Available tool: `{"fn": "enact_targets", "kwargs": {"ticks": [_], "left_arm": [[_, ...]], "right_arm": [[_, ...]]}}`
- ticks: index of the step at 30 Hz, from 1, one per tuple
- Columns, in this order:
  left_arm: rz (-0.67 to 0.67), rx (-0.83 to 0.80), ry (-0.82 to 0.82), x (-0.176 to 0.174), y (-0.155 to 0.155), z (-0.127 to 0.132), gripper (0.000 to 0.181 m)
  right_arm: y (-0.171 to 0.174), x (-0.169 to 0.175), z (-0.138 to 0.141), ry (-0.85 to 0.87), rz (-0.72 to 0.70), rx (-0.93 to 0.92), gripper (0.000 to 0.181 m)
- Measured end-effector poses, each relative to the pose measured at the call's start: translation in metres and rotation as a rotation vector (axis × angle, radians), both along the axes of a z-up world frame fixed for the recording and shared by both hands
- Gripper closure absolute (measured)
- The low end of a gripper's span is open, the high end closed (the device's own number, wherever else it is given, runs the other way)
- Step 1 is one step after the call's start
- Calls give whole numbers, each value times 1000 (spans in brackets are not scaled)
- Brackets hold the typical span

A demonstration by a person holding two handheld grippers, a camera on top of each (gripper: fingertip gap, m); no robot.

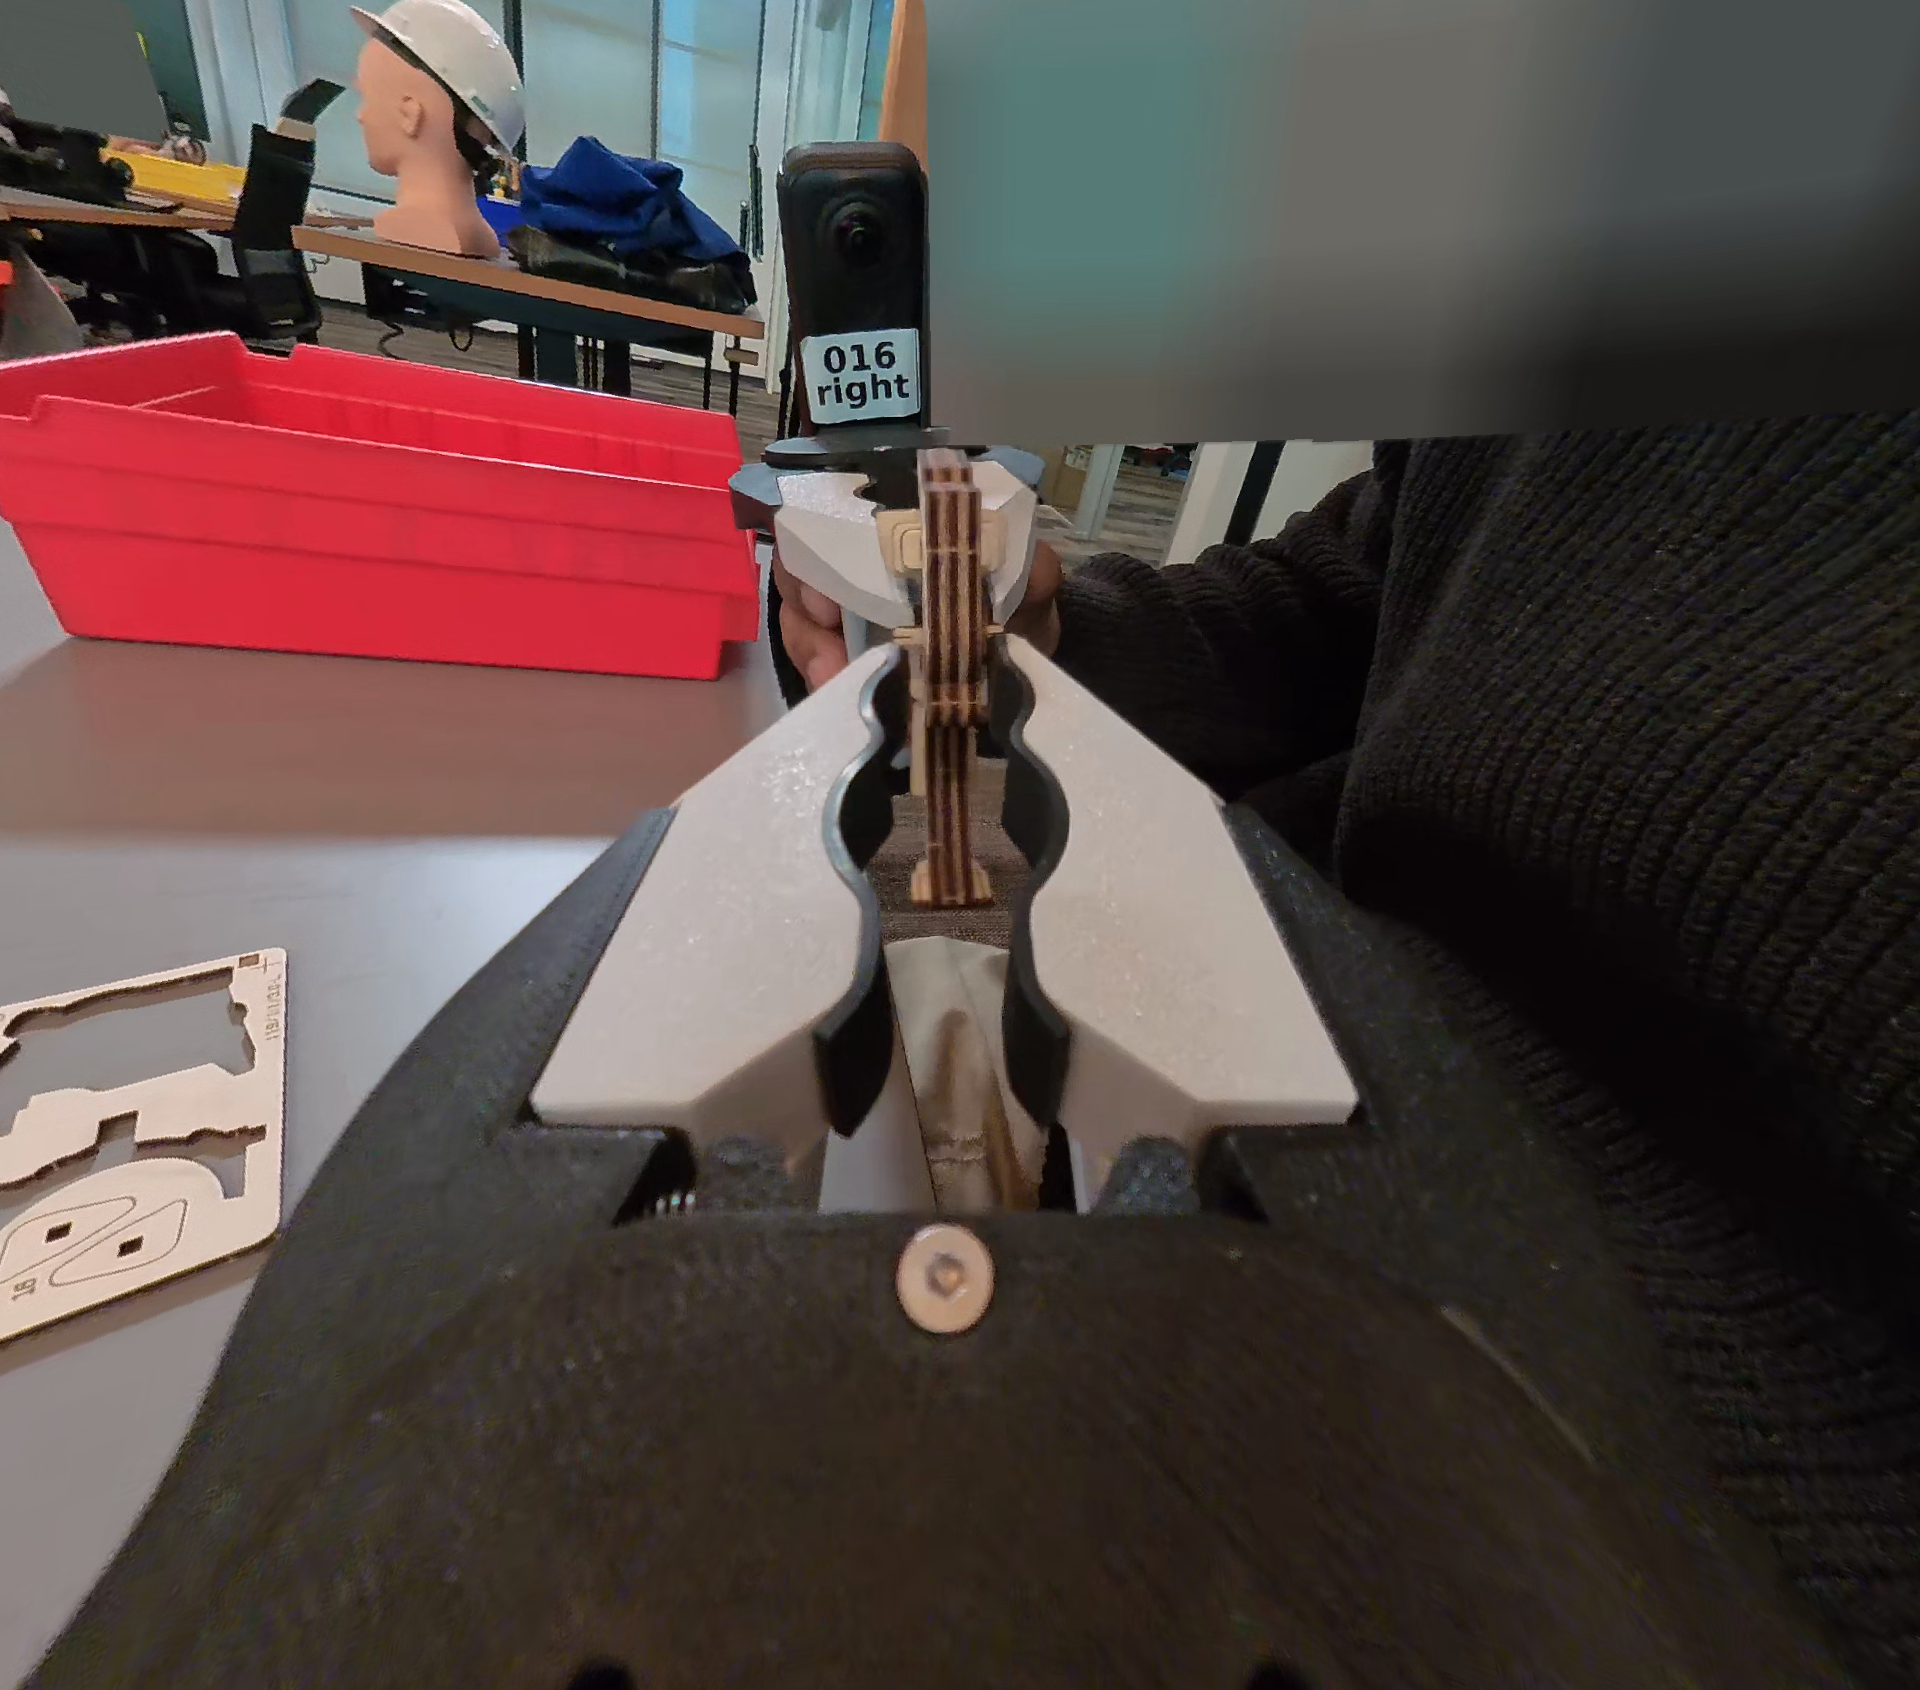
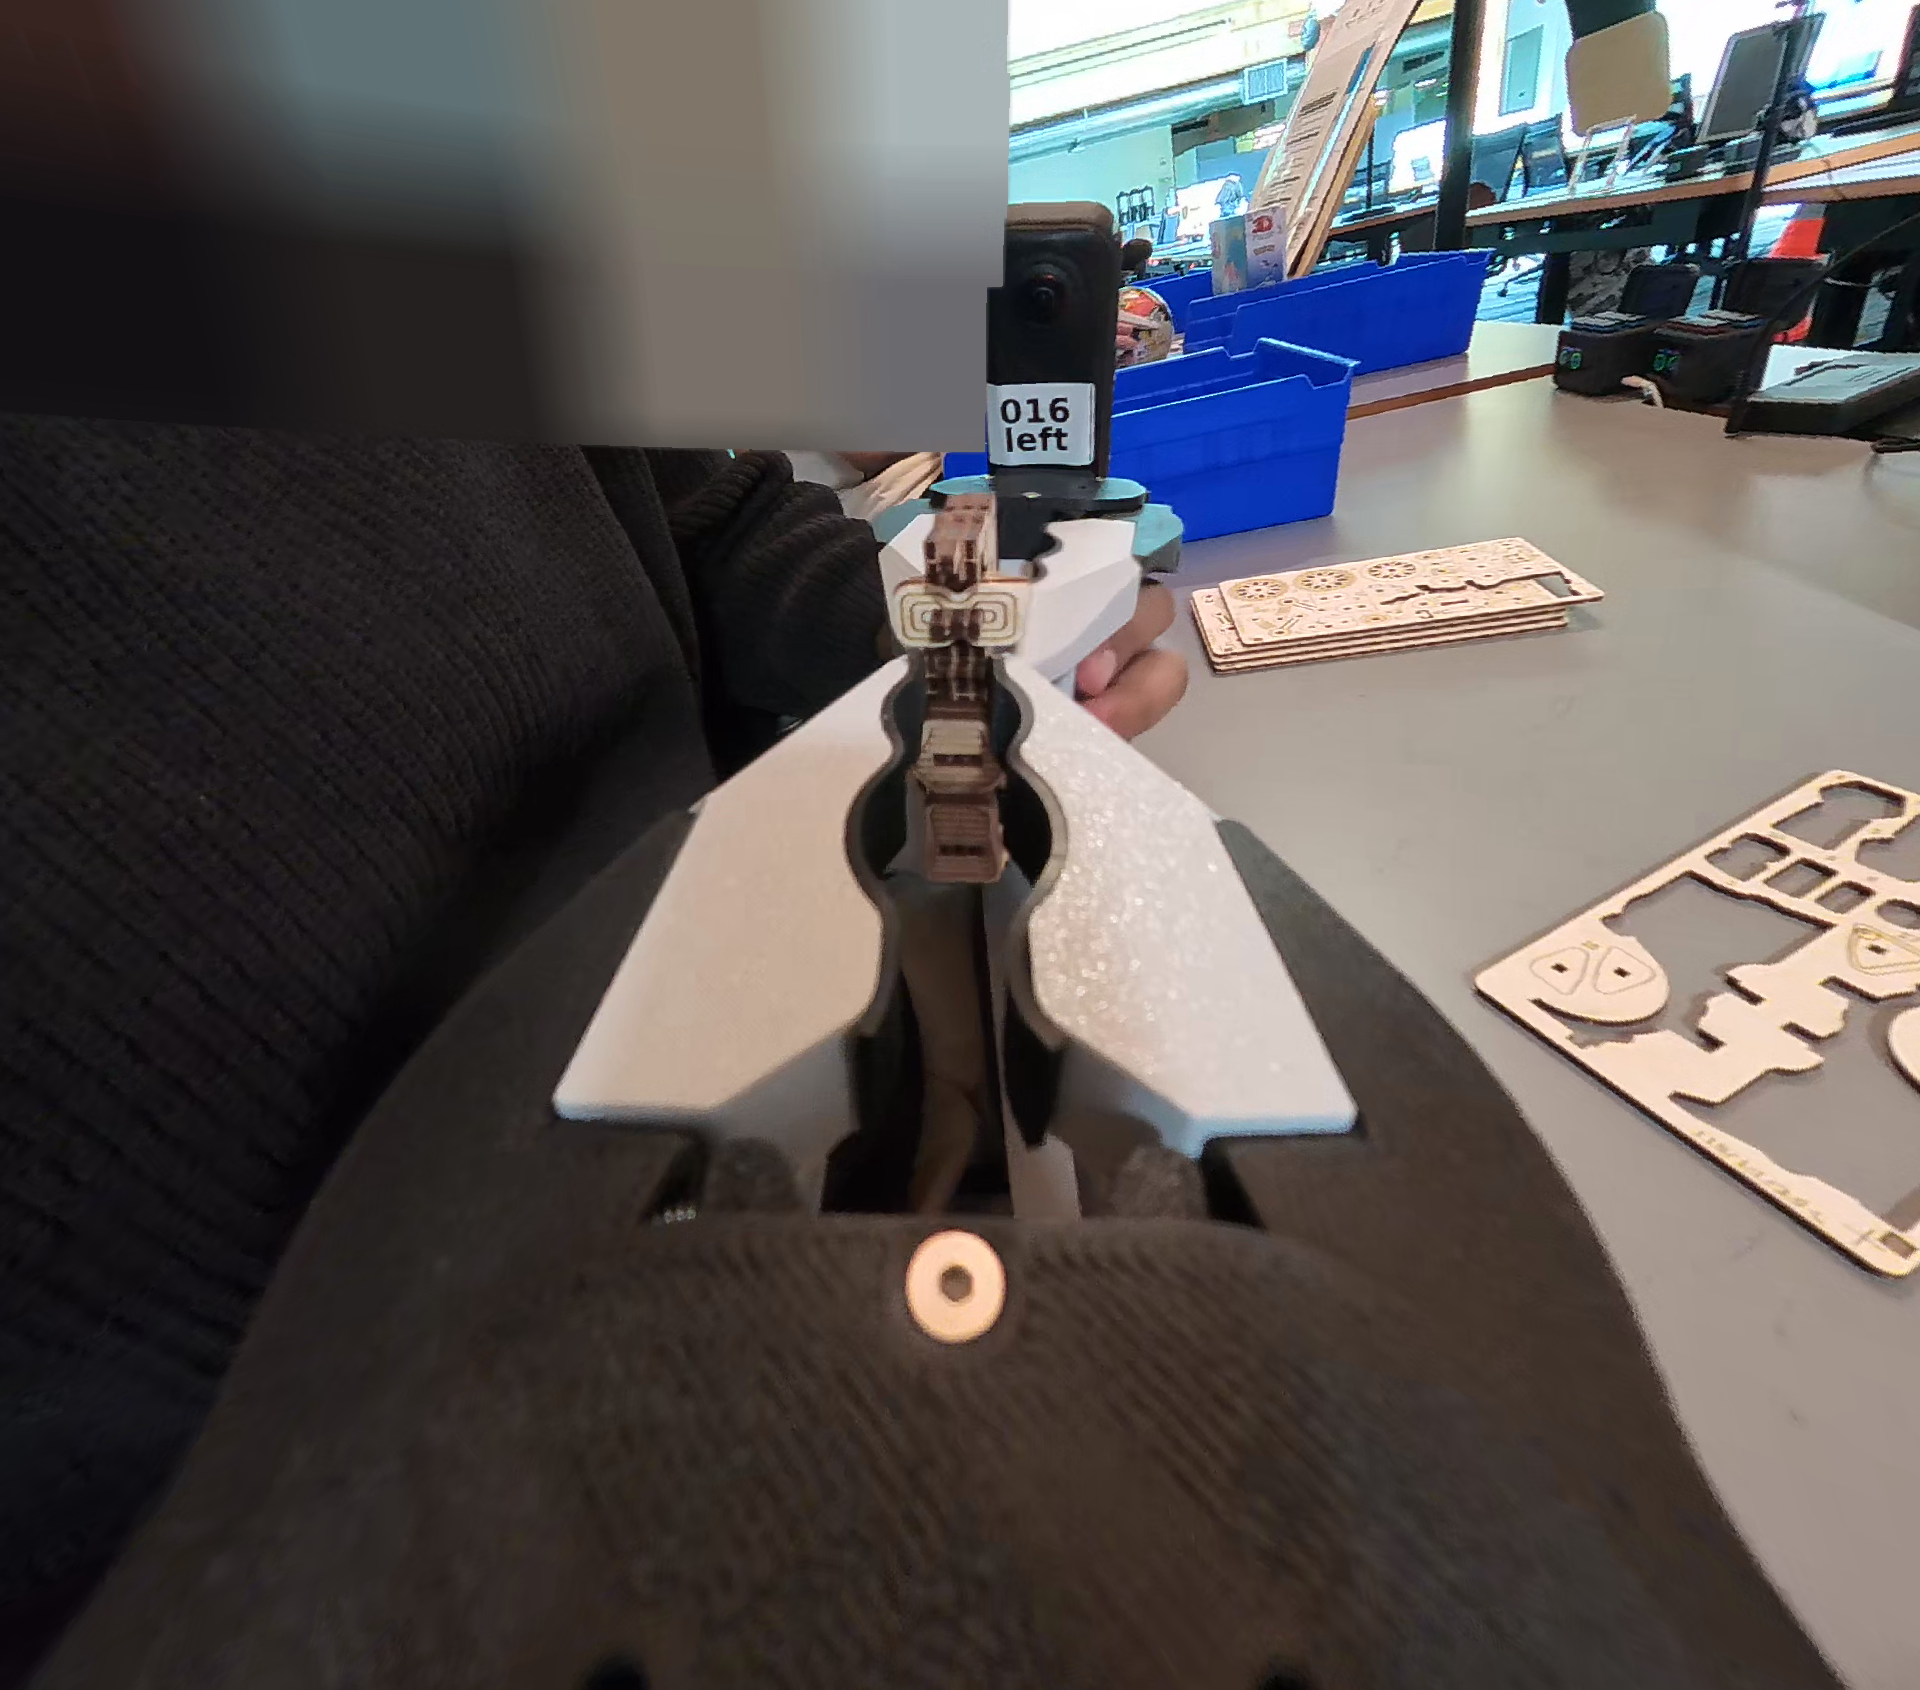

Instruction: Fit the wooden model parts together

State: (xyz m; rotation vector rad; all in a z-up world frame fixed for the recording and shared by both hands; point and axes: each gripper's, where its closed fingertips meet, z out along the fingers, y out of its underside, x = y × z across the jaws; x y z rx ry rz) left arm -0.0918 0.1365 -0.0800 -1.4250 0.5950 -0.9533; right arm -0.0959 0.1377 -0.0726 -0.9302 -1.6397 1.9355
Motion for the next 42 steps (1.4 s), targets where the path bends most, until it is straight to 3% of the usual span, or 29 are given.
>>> {"fn": "enact_targets", "kwargs": {"ticks": [7,15,23,33,42], "left_arm": [[14,19,29,-1,1,-2,170],[85,204,166,-1,1,8,171],[71,259,238,5,-3,4,170],[69,193,170,-1,3,2,170],[14,70,14,-2,6,0,170]], "right_arm": [[2,-2,-2,7,-31,30,170],[8,2,4,115,-122,136,168],[4,5,4,134,-102,143,160],[2,3,-1,95,-60,97,160],[4,-1,-3,54,-74,63,165]]}}
